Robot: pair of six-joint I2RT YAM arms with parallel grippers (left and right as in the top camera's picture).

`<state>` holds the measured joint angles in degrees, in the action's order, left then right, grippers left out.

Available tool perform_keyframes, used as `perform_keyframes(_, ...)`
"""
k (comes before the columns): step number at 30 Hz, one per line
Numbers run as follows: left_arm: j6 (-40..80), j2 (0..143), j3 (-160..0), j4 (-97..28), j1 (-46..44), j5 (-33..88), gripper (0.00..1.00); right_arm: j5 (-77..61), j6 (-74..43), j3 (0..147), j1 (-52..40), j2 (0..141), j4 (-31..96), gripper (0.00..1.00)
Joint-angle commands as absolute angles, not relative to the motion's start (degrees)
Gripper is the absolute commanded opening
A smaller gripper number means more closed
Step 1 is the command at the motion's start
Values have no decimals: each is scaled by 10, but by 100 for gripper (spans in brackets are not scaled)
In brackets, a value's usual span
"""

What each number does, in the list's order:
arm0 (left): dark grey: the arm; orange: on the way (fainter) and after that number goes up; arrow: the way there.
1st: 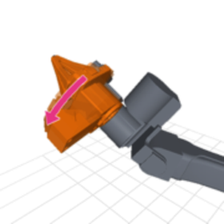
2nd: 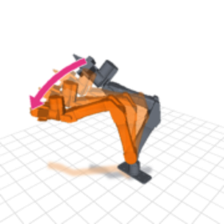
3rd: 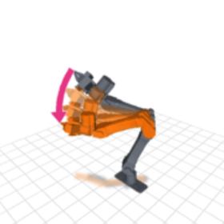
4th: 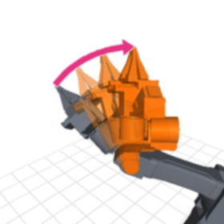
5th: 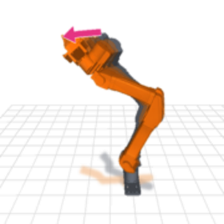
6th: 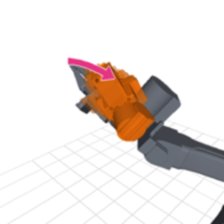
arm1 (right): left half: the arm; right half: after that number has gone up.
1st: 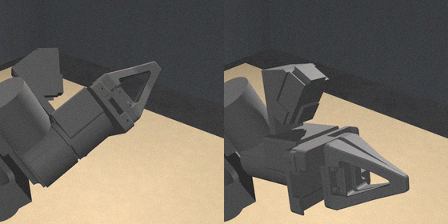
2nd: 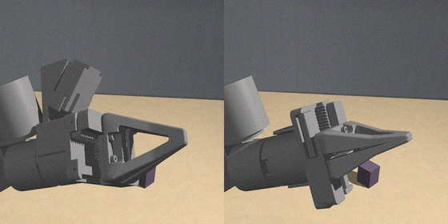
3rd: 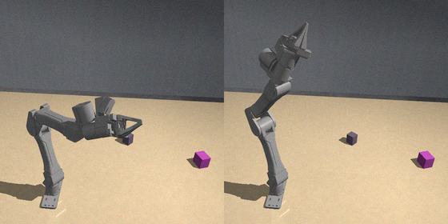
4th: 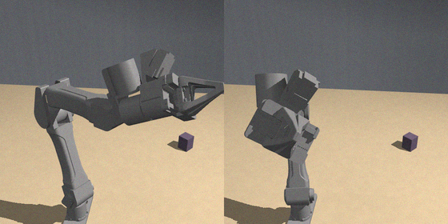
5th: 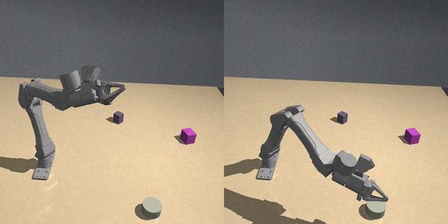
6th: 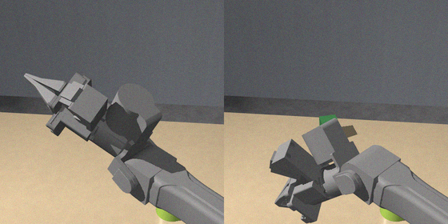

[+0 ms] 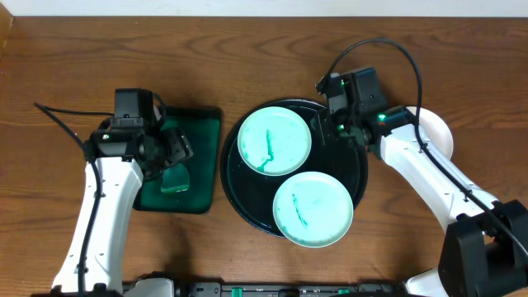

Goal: Clean dirty plates on tray and stack at the side
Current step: 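Drag the pale green plate toward tray center with the right gripper, then dip the sponge in the basin with the left gripper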

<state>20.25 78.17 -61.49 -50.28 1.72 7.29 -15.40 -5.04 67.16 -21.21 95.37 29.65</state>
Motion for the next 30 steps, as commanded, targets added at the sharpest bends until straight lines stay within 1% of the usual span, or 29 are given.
perform_keyframes(1, 225, 820, -589, -505, 14, 18, 65, -152, -36, 674, -224, 956, 304, 21)
perform_keyframes(3, 257, 849, -584, -503, 15, -47, 61, -153, -36, 674, -227, 956, 305, 21)
perform_keyframes(5, 260, 883, -584, -486, 15, -72, 59, -152, -36, 674, -229, 956, 306, 21)
perform_keyframes(8, 256, 937, -584, -446, 15, -71, 59, -152, -36, 674, -233, 956, 307, 20)
perform_keyframes(11, 256, 987, -584, -418, 15, -61, 52, -153, -37, 674, -234, 956, 307, 20)
perform_keyframes(14, 253, 1029, -584, -397, 15, -52, 50, -152, -38, 674, -234, 956, 307, 17)
perform_keyframes(16, 251, 1047, -584, -387, 15, -52, 41, -151, -38, 674, -234, 956, 307, 15)
perform_keyframes(17, 251, 1053, -584, -384, 15, -52, 31, -147, -38, 674, -234, 956, 307, 15)
perform_keyframes(18, 251, 1056, -584, -385, 15, -52, 13, -141, -38, 674, -234, 956, 307, 13)
perform_keyframes(19, 251, 1055, -584, -386, 15, -50, 7, -133, -40, 674, -234, 956, 307, 12)
perform_keyframes(23, 251, 1033, -601, -419, 15, -34, 7, -91, -67, 674, -233, 956, 307, 8)
perform_keyframes(26, 251, 999, -622, -457, 15, -32, 7, -29, -112, 674, -233, 956, 310, 4)
perform_keyframes(28, 251, 966, -632, -478, 15, -32, 7, 12, -144, 674, -233, 956, 313, 4)
perform_keyframes(30, 251, 930, -637, -492, 15, -32, 7, 28, -152, 674, -233, 957, 313, 4)
